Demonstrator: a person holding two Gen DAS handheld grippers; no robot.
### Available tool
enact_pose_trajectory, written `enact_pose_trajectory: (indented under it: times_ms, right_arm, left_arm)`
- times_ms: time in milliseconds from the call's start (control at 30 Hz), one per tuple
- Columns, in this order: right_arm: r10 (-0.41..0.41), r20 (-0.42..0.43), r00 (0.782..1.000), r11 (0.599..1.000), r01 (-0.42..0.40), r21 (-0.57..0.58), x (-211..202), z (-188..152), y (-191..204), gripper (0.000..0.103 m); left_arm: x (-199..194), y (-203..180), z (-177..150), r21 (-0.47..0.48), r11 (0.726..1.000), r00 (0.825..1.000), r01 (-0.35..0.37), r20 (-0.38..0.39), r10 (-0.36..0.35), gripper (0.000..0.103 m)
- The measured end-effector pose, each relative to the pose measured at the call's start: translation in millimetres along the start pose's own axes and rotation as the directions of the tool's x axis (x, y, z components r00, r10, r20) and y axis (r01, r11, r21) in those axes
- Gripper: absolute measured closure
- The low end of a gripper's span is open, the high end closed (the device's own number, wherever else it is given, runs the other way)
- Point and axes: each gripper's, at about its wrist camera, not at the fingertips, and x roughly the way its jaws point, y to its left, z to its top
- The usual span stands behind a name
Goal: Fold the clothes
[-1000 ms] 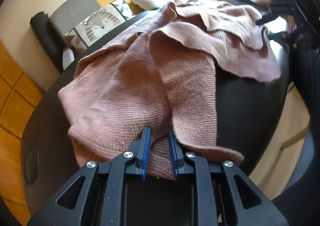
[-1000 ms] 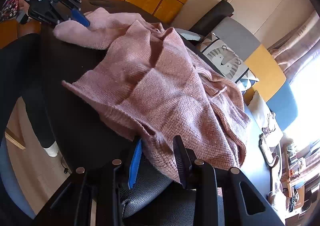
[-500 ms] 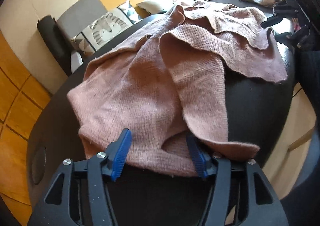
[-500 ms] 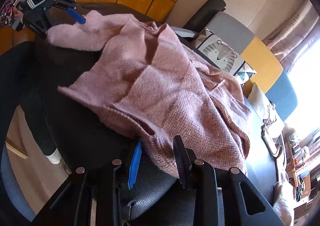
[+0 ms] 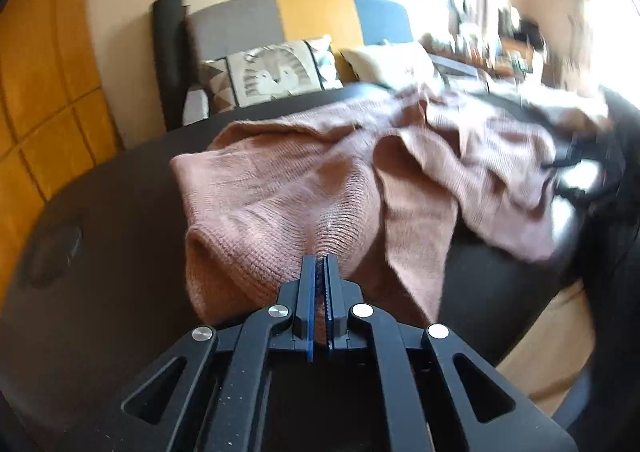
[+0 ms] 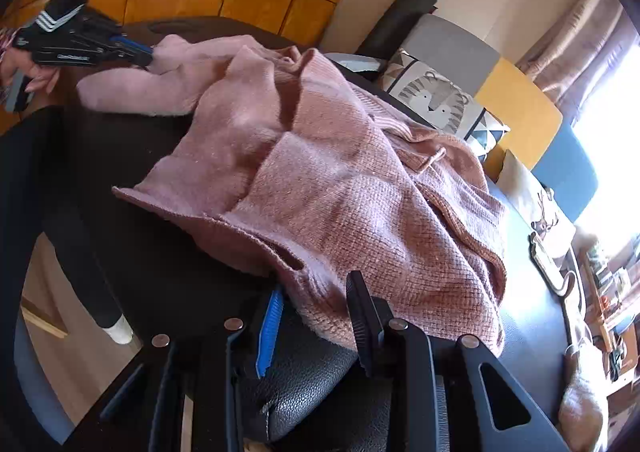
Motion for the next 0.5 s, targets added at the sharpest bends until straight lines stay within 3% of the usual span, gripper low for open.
enact_pose_trajectory:
  times_ms: [267, 500]
  right_arm:
    - [0.044, 0.026, 0.999, 0.998, -0.046, 0.05, -4, -4, -13, 0.071]
    - [0.064, 0.029, 0.997, 0.998, -0.064, -0.023, -4, -6, -8, 0.071]
  left_arm:
    - [-44, 32, -6, -0.221, 0.972, 0.993, 0.081, 0.1, -0.06, 0.1]
    - [-32, 39, -31, -0.217, 0.976, 1.0, 0.027, -0.001, -0.028, 0.1]
